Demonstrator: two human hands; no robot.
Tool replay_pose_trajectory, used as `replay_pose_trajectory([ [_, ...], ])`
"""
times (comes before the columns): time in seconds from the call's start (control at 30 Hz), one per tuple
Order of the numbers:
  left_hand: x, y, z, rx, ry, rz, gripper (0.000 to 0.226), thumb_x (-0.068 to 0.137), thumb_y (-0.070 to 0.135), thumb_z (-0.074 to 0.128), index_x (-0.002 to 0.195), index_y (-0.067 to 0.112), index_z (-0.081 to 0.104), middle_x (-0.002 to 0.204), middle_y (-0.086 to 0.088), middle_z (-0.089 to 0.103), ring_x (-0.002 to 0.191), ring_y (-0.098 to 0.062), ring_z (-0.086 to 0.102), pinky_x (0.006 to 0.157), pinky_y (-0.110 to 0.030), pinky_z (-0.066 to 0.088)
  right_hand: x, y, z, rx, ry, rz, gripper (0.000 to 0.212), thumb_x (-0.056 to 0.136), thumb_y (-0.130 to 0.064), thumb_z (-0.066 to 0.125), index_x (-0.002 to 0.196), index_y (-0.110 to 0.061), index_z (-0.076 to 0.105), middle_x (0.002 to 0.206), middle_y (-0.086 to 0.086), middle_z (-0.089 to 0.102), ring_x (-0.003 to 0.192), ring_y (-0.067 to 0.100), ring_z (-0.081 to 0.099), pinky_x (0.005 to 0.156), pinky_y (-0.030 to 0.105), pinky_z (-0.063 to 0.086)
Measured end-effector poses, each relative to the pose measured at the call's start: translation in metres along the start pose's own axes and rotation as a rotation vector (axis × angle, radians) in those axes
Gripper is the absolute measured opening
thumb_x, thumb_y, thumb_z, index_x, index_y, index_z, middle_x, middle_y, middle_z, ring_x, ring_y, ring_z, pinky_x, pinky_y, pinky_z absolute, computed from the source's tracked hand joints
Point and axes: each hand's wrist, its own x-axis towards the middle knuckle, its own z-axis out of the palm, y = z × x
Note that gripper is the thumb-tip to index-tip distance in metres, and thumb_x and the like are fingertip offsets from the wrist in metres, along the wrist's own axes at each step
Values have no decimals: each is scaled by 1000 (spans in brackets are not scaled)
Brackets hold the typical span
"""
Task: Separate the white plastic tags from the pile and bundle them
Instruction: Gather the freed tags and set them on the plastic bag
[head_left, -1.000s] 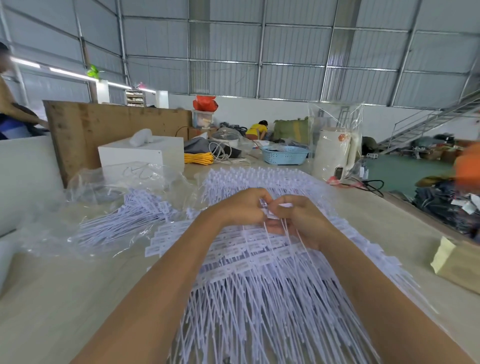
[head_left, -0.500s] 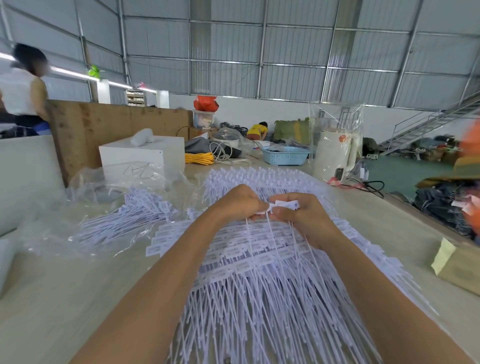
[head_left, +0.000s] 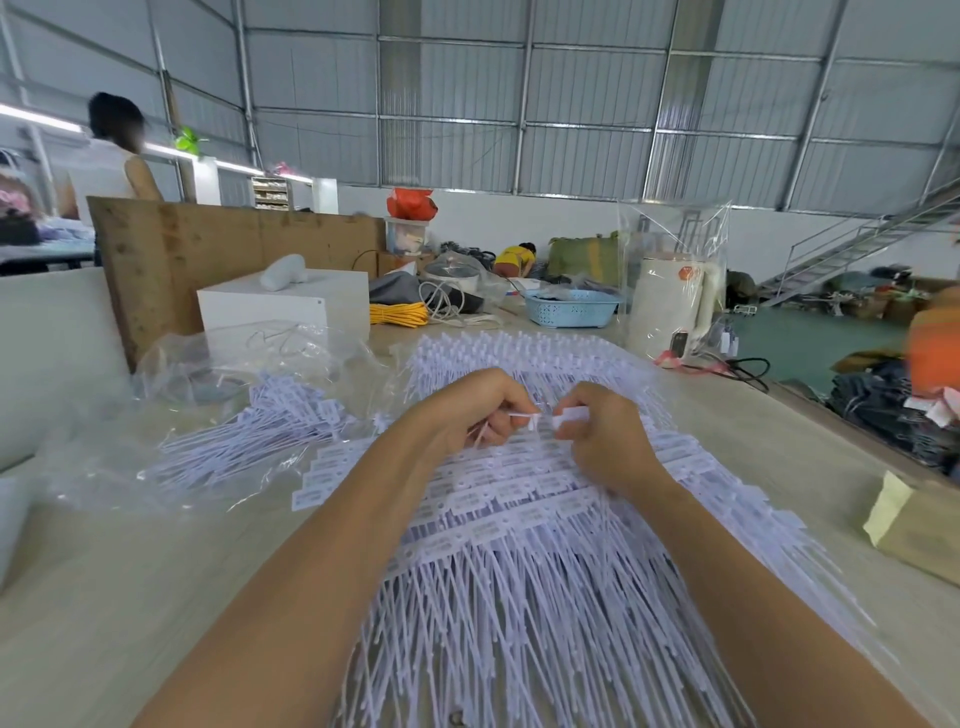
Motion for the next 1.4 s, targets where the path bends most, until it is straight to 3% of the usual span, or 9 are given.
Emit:
replay_pose_trajectory([
  [0.17,-7,13,-3,179,116,161,34,88,21,62,56,10,59,43,1,48,40,-12,39,48,-23,27,12,2,-32,822,174,284,11,82,13,59,91,7,60,82,18,60,56,16,66,54,19,54],
  [0.37,-7,8,3,337,58,114,30,95,22,49,71,10,63,65,-6,57,42,-15,39,44,-21,27,12,4,-73,1213,270,295,11,89,10,49,95,5,58,93,14,60,74,16,65,65,19,57],
  [0.5,-5,3,1,347,24,47,27,91,12,44,79,7,68,75,-10,52,41,-14,35,43,-20,25,9,11,-77,1466,172,286,9,93,2,42,93,-4,49,82,12,49,59,9,53,57,15,52],
  [0.67,-2,-1,0,331,35,126,23,84,-4,47,92,-6,68,53,-5,48,40,-12,37,43,-22,25,4,1,-51,1302,-166,414,3,82,2,49,81,-1,51,64,14,55,51,13,62,49,14,52],
  [0.83,3,-2,-1,241,130,261,16,87,-5,57,85,5,69,59,-4,56,53,-10,49,53,-21,39,1,-8,-15,786,-265,350,8,88,1,56,88,9,59,90,24,62,83,31,65,77,34,56],
  [1.0,8,-5,0,137,148,290,6,85,-1,65,87,4,67,72,-5,63,64,-10,59,62,-18,50,-5,-12,-11,767,-192,297,8,89,4,56,81,3,57,66,13,70,57,19,68,50,24,54],
  [1.13,13,-9,2,0,210,173,17,88,9,65,92,-7,66,78,-15,68,70,-21,66,79,-33,57,-4,-14,-13,729,-115,283,6,85,7,60,89,3,60,66,12,63,50,15,61,50,21,51],
  [1.27,10,-10,3,30,169,75,30,92,29,61,78,2,62,55,-5,67,47,-13,63,46,-20,48,-5,-15,-12,678,-134,253,16,82,8,63,98,5,63,74,11,65,54,12,65,54,18,53],
  [1.4,9,-8,6,35,182,81,31,94,30,58,77,3,59,52,-4,67,41,-12,61,38,-16,40,-5,-16,-10,678,-157,240,13,82,12,62,90,4,62,75,13,65,54,12,65,54,18,53],
])
